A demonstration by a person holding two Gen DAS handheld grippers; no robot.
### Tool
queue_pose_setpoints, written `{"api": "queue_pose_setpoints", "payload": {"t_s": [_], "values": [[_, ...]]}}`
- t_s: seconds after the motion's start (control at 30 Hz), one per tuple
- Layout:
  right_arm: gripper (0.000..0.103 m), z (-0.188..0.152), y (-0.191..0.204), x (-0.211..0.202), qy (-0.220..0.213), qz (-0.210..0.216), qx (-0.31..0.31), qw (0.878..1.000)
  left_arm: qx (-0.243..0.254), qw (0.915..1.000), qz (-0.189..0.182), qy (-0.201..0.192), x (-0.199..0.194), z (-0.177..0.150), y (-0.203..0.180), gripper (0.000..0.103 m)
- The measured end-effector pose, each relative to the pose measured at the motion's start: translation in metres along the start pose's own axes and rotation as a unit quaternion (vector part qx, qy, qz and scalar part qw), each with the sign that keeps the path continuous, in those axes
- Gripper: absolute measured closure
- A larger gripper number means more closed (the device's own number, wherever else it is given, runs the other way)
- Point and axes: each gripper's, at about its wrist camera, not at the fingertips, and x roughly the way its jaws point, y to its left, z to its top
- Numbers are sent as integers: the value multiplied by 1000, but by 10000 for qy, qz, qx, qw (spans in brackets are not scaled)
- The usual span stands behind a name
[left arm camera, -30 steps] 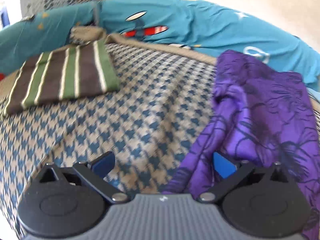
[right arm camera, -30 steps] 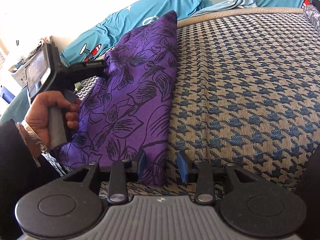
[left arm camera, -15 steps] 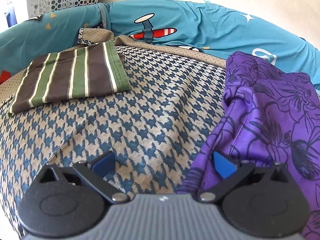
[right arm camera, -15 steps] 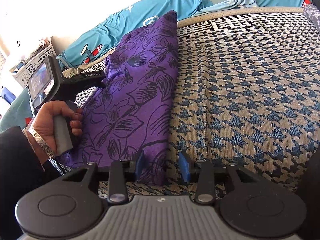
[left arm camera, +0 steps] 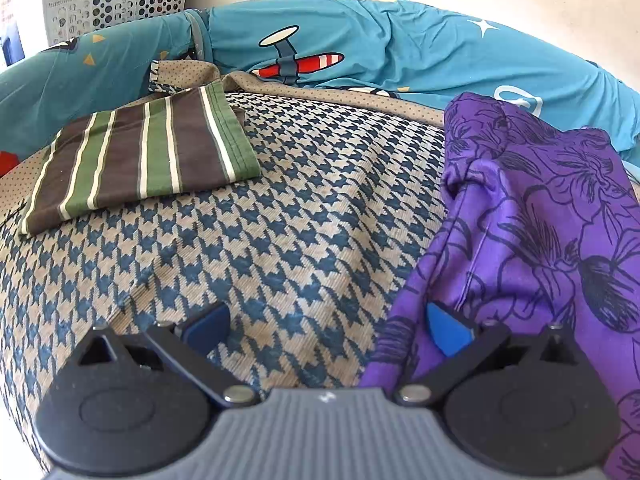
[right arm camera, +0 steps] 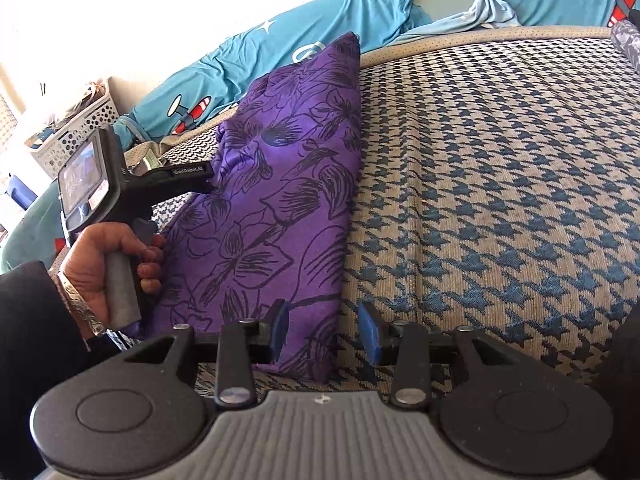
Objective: Fold clothes
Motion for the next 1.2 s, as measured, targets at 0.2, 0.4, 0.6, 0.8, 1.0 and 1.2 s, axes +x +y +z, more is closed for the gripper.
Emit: {"api": "queue_pose_setpoints", "payload": {"t_s": [0.2,0.4,0.6,0.8,1.0,1.2], "values": [[65,18,4,0,-78,105,-232,9996,-111,9999,69,109,-6,2,3,0],[65,50,-1,9,-99,326,-413,9986,-261,9996,-14,126,-14,13,-1,0],[65,94,-6,21,-438,426,-908,9940,-98,9994,-315,53,-17,28,-22,0],[65,132,-10,50,-568,592,-902,9925,364,9976,-536,236,-3,49,-50,0],[65,165,-11,85,-665,640,-665,9935,729,9951,-586,328,16,67,-71,0],[65,189,-9,117,-881,719,-503,9922,507,9947,-659,612,33,66,-69,0]]}}
